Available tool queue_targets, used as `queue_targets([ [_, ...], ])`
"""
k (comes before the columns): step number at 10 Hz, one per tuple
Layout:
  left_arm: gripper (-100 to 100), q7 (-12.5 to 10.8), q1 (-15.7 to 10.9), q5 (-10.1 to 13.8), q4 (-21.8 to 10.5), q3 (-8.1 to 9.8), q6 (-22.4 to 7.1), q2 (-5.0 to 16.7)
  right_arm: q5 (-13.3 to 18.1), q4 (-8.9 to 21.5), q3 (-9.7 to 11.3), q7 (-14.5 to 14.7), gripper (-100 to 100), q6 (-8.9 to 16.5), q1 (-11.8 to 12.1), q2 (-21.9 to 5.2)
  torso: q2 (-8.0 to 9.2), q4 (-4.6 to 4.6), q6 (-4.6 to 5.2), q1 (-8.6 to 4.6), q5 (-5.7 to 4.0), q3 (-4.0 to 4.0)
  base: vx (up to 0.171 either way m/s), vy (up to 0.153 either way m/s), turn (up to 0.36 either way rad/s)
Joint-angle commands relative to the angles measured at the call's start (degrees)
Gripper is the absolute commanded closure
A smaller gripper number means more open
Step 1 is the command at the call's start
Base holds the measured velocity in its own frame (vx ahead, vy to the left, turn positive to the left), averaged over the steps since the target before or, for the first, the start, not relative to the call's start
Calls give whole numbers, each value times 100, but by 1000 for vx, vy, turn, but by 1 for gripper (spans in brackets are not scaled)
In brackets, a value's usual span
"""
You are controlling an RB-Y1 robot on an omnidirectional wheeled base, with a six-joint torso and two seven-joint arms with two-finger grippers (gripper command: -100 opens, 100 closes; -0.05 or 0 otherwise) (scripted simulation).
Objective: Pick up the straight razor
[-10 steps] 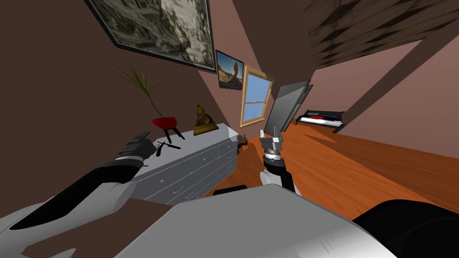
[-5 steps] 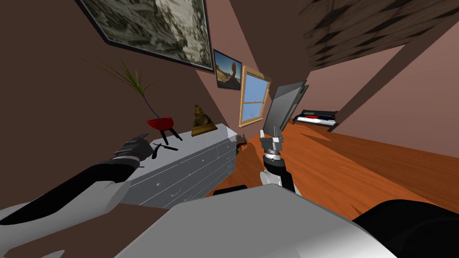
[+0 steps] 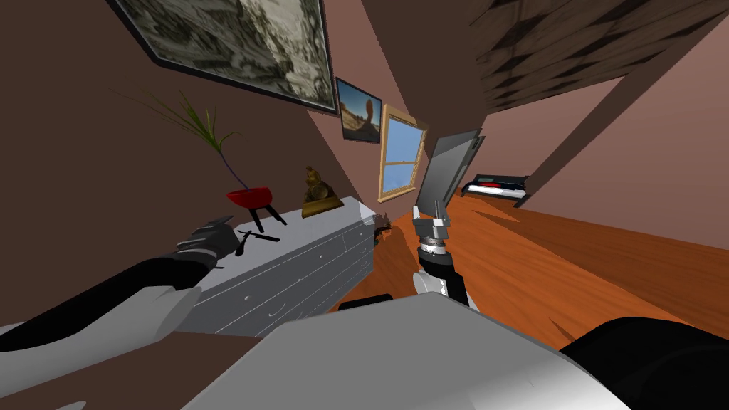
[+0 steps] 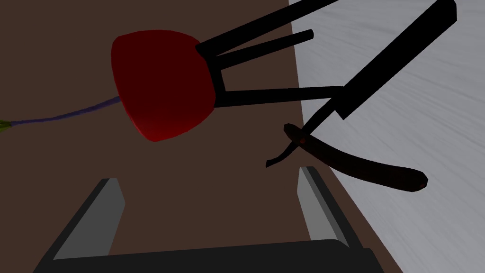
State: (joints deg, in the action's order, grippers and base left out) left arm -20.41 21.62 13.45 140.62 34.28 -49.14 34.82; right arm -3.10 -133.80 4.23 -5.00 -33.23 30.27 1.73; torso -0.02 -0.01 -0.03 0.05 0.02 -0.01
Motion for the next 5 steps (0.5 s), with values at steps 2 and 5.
queue_targets([
  [2,-100,-50,9,95,26,69,-392,107,0,0,0,0,0,0,0,0,0,0,2,1,0,0,10,12,-46],
  [5,-100,-130,25,254,84,171,-872,291,0,0,0,0,0,0,0,0,-1,0,0,2,1,-1,9,14,-52],
])
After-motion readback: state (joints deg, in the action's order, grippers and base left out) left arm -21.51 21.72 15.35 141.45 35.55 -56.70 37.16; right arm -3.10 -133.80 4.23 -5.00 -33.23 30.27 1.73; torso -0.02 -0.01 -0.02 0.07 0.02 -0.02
